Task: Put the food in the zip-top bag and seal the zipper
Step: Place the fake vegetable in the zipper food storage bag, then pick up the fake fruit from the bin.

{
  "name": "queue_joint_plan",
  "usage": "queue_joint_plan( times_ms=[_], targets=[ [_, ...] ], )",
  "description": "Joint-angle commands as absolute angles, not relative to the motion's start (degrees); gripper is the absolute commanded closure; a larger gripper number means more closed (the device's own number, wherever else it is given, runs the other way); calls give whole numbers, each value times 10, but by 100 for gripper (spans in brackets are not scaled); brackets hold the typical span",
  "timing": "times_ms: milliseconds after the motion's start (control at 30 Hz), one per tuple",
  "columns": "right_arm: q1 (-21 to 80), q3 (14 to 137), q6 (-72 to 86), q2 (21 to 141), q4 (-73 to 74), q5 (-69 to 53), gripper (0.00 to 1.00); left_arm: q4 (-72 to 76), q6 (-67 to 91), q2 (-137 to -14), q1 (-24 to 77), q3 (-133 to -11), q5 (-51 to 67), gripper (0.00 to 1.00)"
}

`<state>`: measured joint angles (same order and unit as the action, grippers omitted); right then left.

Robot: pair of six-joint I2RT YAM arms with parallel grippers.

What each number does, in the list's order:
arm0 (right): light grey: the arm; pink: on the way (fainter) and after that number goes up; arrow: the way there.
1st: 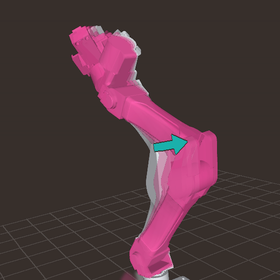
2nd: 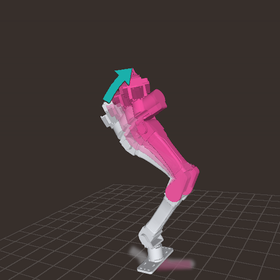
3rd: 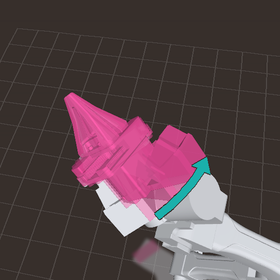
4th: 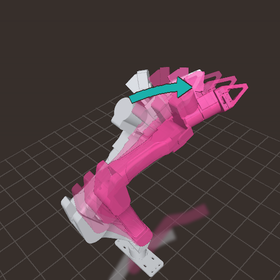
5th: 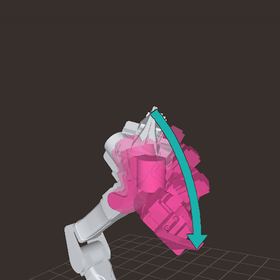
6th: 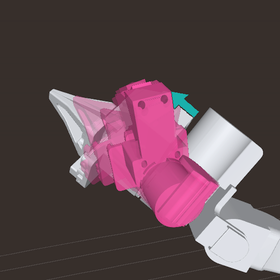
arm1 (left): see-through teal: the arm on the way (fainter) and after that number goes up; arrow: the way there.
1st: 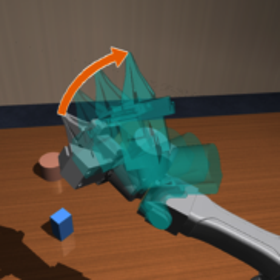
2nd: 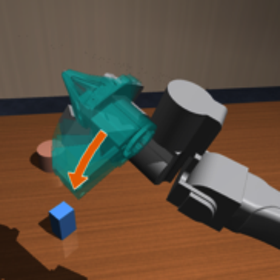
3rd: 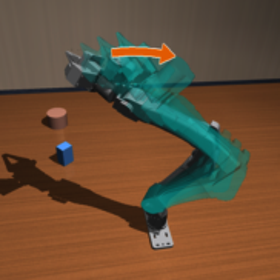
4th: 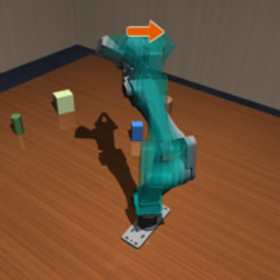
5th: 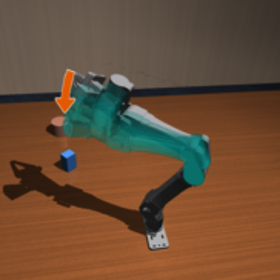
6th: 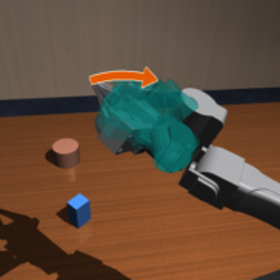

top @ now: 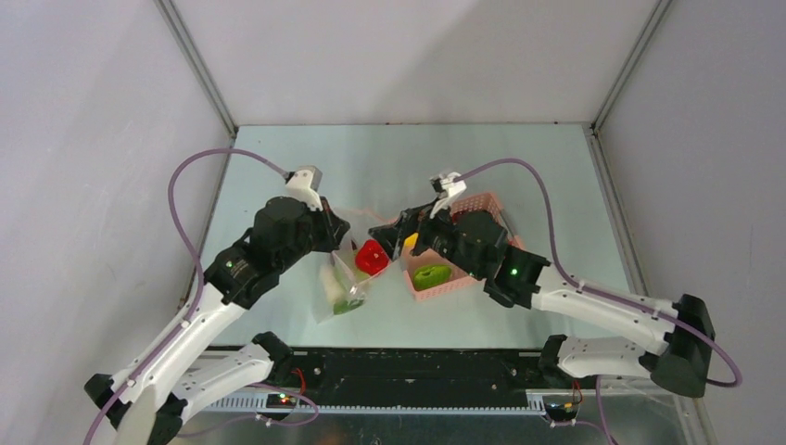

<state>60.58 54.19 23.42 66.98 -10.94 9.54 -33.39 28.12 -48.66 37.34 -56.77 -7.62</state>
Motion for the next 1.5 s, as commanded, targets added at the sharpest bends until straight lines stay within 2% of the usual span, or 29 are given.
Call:
queue_joint_plan(
  times_ms=[0,200,333,600,767,933,1467],
  targets=[
    [594,560,259,619,-42,249,1,-317,290,-447,370,-568,-130,100],
    [540,560,409,625,97,329,1,-316,294,-418,367,-562,-179,100],
    [473,556,507,668,154,248,1,-303,294,-401,366,-555,-156,100],
    [449,544,561,776,115,236,1,-289,296,-375,366,-541,-182,99],
    [451,544,612,846,100,226,4,-295,297,-383,367,-545,-184,100],
    [468,544,644,884,99,280,4,-301,297,-386,365,-547,-184,100],
    [468,544,694,988,44,290,5,-300,296,-392,366,-547,-166,100]
  ],
)
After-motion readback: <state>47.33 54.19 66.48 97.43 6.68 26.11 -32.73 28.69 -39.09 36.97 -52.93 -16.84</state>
